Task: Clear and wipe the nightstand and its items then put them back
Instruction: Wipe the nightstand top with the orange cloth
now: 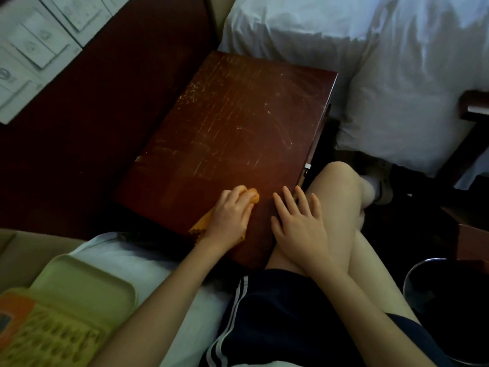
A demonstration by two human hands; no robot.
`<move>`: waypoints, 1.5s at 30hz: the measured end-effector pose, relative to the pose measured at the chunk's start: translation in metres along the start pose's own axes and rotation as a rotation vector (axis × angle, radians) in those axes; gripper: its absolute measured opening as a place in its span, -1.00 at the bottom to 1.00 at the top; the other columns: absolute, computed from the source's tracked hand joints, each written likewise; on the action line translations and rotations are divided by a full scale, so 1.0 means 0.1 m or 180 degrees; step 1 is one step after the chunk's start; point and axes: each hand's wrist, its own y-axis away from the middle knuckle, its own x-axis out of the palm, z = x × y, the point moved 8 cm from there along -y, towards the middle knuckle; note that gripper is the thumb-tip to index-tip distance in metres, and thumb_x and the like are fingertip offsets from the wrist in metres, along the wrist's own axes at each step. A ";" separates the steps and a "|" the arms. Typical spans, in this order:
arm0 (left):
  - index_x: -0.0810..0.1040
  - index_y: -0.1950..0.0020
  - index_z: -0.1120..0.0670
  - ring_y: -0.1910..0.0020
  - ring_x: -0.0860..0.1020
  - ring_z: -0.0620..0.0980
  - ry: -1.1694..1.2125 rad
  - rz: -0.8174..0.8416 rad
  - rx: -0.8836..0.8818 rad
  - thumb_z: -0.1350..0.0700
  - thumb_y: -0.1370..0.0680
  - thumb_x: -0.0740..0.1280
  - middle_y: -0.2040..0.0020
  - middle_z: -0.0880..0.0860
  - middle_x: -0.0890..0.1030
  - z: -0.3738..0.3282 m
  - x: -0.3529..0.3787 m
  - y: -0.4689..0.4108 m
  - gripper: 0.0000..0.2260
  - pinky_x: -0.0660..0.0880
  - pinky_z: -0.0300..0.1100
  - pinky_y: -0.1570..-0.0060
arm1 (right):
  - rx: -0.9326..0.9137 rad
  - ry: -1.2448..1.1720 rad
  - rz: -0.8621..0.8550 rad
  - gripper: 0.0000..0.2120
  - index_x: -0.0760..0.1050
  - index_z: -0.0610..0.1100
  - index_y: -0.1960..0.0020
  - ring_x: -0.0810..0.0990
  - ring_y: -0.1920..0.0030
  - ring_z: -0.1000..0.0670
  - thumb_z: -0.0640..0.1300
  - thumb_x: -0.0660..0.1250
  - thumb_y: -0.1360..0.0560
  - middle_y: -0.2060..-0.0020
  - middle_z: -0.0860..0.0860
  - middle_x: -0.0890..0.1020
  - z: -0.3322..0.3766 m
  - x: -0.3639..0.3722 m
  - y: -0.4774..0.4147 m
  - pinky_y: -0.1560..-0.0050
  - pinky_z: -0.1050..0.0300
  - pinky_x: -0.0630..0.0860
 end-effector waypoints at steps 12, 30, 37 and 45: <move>0.46 -0.30 0.10 -0.15 0.38 0.10 -0.0054 -0.0548 -0.1360 0.14 -0.60 0.17 -0.27 0.11 0.44 0.50 -0.18 -0.12 -0.71 0.34 -0.11 -0.13 | -0.0474 0.0123 0.0051 -0.51 0.45 -0.16 -0.32 0.40 -0.33 -0.25 0.00 0.38 -0.44 -0.29 -0.17 0.48 0.26 0.00 -0.13 -0.28 -0.28 0.27; 0.47 -0.28 0.10 -0.14 0.39 0.10 -0.0166 -0.0671 -0.1565 0.14 -0.60 0.17 -0.29 0.11 0.44 0.56 -0.17 -0.18 -0.73 0.33 -0.12 -0.10 | -0.0406 0.0011 0.0151 -0.51 0.39 -0.16 -0.37 0.35 -0.36 -0.23 0.02 0.29 -0.50 -0.33 -0.16 0.44 0.19 0.06 -0.11 -0.33 -0.24 0.22; 0.46 -0.30 0.09 -0.17 0.39 0.09 -0.0017 -0.0264 -0.0750 0.14 -0.59 0.19 -0.26 0.10 0.46 0.23 -0.02 -0.16 -0.71 0.37 -0.11 -0.13 | -0.0448 0.0055 -0.0043 -0.52 0.45 -0.17 -0.32 0.43 -0.30 -0.23 0.02 0.32 -0.46 -0.27 -0.16 0.50 0.18 0.01 -0.10 -0.26 -0.24 0.32; 0.49 -0.27 0.09 -0.10 0.40 0.08 -0.0101 -0.0556 -0.1304 0.15 -0.59 0.20 -0.24 0.09 0.47 0.71 -0.26 0.21 -0.73 0.39 -0.12 -0.04 | -0.0416 -0.0012 0.0089 -0.52 0.41 -0.16 -0.36 0.37 -0.35 -0.22 0.02 0.30 -0.49 -0.32 -0.15 0.46 0.18 0.06 -0.10 -0.32 -0.23 0.25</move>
